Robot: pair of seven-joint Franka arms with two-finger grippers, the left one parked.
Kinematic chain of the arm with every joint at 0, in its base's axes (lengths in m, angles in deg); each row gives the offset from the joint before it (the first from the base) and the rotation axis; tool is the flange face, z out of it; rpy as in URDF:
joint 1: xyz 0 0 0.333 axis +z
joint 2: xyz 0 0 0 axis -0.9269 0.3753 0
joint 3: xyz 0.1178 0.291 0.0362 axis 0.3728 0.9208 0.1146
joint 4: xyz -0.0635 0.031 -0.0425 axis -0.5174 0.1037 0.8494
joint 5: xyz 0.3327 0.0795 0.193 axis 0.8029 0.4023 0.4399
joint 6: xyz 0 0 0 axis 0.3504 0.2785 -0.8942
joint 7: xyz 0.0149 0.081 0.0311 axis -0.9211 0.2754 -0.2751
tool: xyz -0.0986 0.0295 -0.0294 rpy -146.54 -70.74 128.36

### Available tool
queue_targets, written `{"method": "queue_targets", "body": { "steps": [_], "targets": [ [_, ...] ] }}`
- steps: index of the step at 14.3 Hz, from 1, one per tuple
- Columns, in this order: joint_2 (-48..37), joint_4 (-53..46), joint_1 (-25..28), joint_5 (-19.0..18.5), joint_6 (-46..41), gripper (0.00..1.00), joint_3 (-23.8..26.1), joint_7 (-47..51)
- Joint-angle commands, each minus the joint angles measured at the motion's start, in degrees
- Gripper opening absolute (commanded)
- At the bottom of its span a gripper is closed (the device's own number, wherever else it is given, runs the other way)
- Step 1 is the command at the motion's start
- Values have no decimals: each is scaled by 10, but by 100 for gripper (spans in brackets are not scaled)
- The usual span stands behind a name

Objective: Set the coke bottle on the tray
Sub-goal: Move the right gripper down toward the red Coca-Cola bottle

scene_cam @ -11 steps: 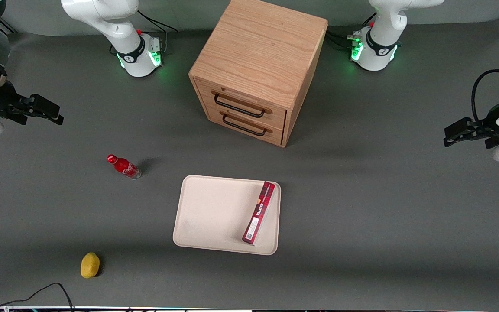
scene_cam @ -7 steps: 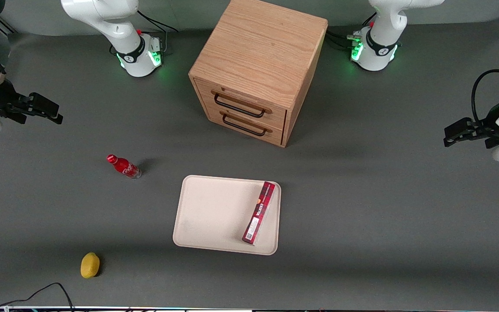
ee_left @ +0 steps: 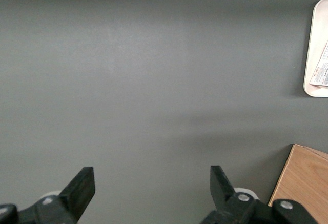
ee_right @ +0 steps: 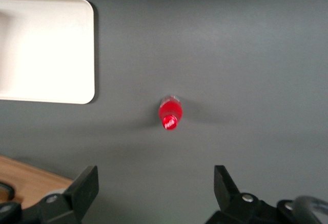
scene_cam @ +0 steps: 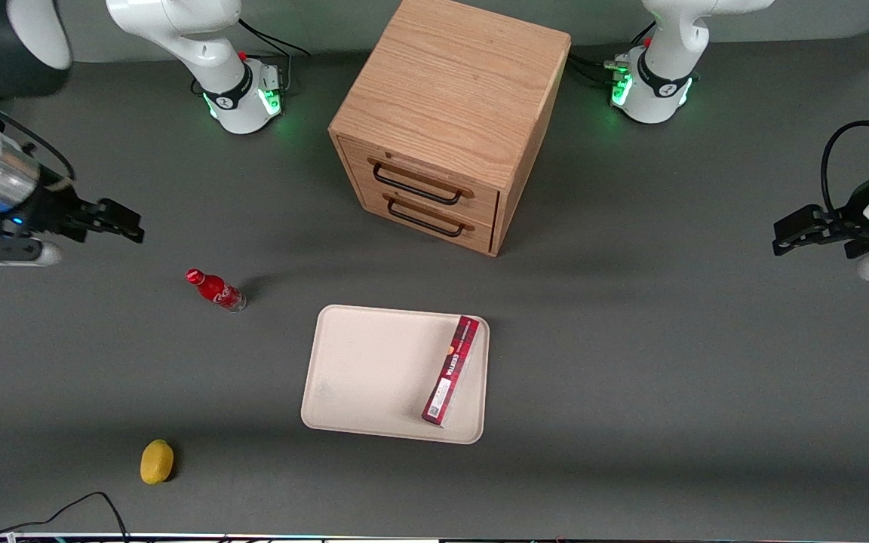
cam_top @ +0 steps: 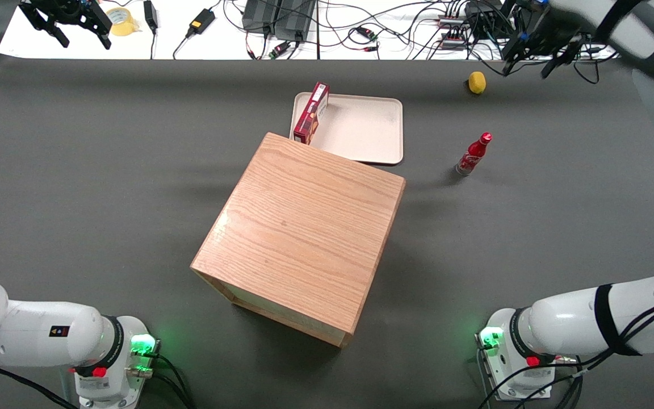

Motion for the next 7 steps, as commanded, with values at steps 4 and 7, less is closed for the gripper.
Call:
{"method": "queue_targets", "body": {
  "steps": [4,7],
  "targets": [
    [-31,211,-2,-6,235,100,10,-18],
    [-18,229,-3,-7,271,100,9,-38]
  ]
}}
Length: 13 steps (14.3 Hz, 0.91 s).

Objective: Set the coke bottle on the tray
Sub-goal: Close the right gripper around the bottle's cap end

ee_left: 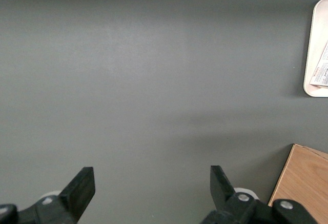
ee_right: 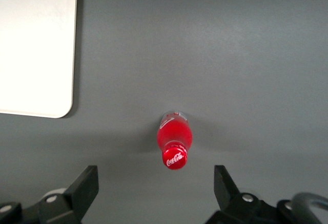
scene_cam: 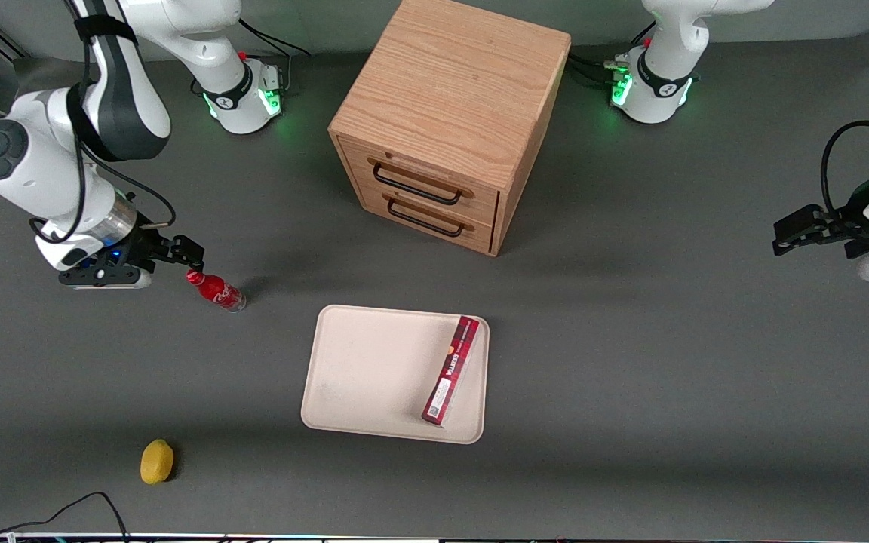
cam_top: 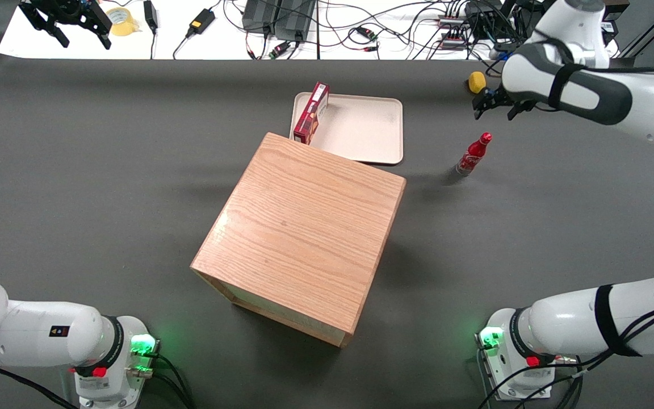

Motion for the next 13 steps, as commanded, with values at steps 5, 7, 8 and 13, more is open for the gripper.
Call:
{"method": "queue_targets", "body": {
  "steps": [5,7,8,13],
  "targets": [
    [-1,89,-14,-8,135,100,0,-31],
    [9,102,-15,-8,163,100,1,-33],
    [12,105,-15,-8,168,99,0,-34],
    [12,129,-18,-10,194,85,0,-44]
  ]
}}
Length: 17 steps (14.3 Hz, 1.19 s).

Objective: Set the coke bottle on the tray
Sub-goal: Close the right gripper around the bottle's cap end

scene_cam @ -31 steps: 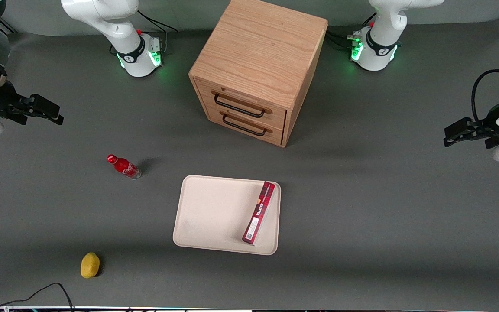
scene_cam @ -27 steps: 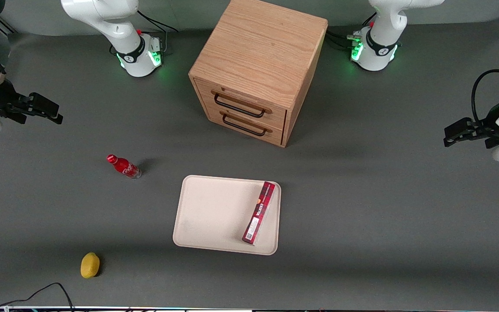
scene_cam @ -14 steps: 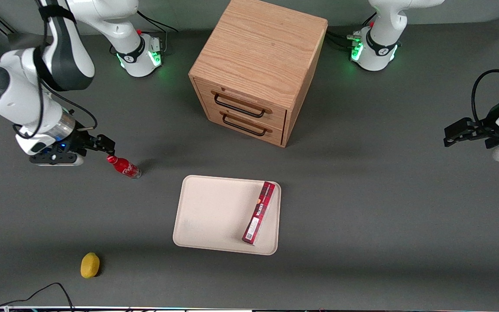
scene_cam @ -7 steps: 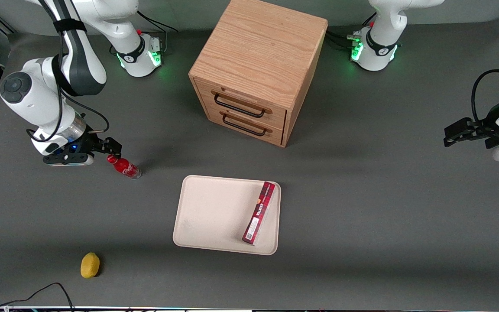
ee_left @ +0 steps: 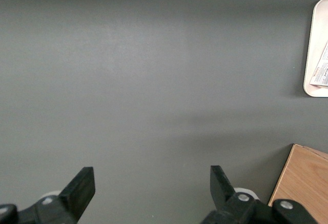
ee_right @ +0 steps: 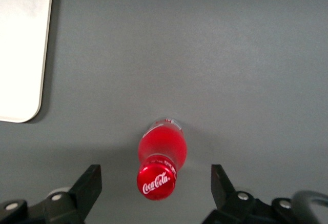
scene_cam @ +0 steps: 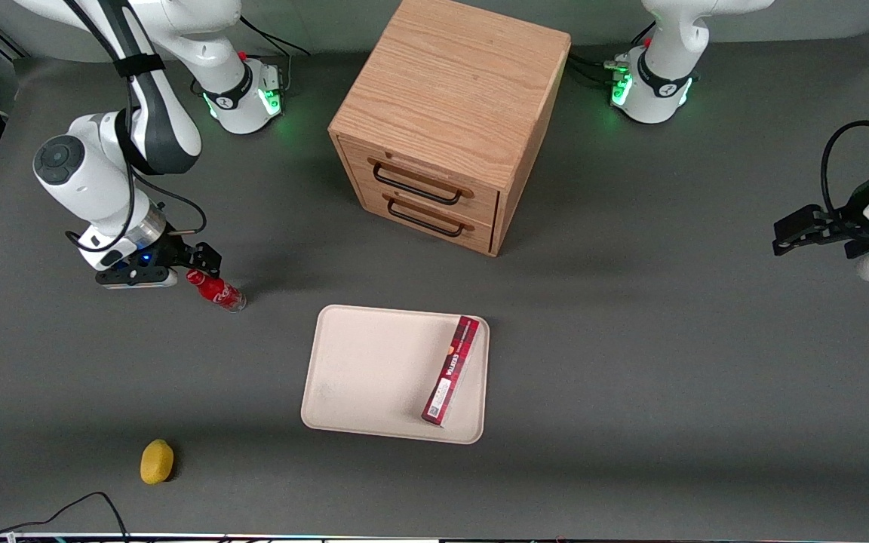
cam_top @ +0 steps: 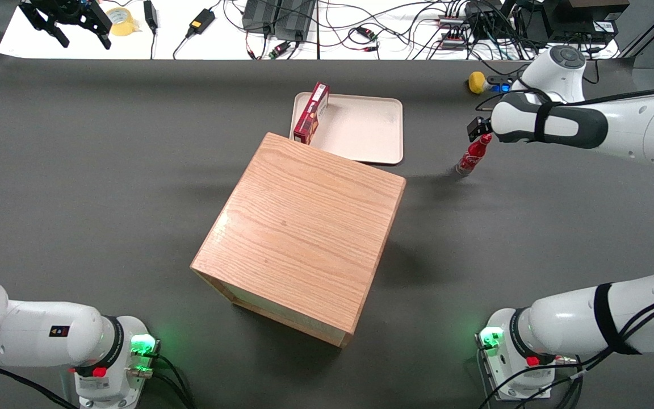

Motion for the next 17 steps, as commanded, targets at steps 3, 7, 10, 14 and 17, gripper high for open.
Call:
{"method": "queue_targets", "body": {
  "steps": [3,7,10,14,17],
  "targets": [
    [-6,11,-12,-5,18,48,2,-23],
    [-17,12,-12,-5,8,0,2,-22],
    [-47,3,-11,-5,-37,0,3,-22],
    [-50,-154,-12,-5,-222,0,2,-38],
    [-4,-352,-11,-3,-400,0,2,-36]
  ]
}}
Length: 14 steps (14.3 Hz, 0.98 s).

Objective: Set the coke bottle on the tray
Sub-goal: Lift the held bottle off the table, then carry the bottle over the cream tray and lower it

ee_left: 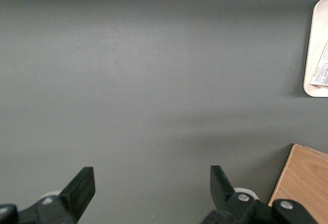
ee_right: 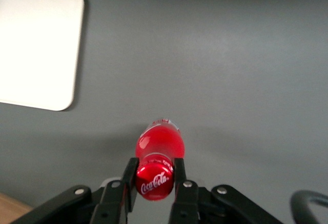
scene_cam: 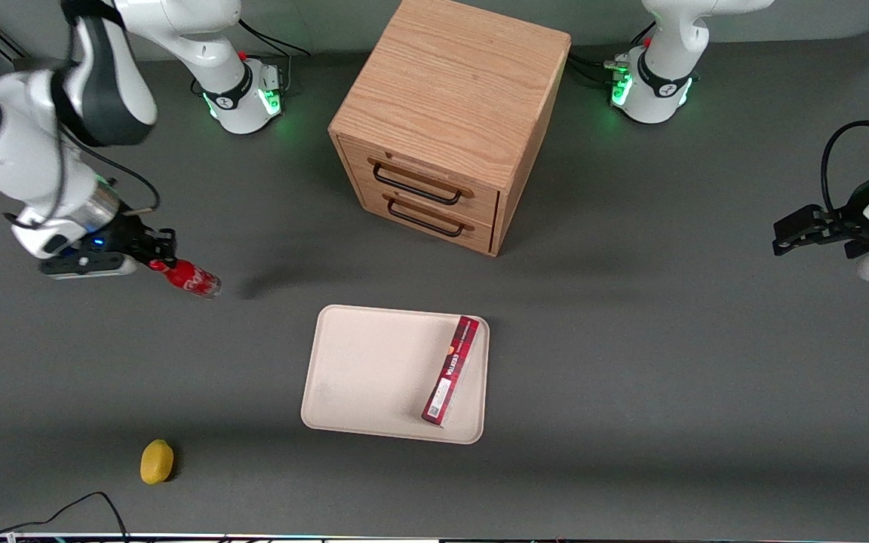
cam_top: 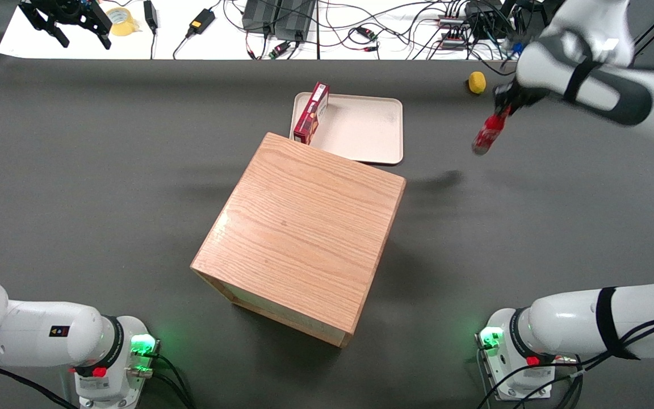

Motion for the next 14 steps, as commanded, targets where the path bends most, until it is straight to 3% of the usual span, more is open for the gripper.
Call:
{"method": "queue_targets", "body": {
  "steps": [1,3,5,11,14],
  "targets": [
    [61,-210,-2,-2,-160,0,2,-12],
    [104,-335,1,-3,-254,0,2,-12],
    [153,-419,3,-3,-295,0,3,-9],
    [335,-585,88,-10,-282,0,-5,80],
    [406,-602,131,-12,-191,0,-20,132]
  ]
}}
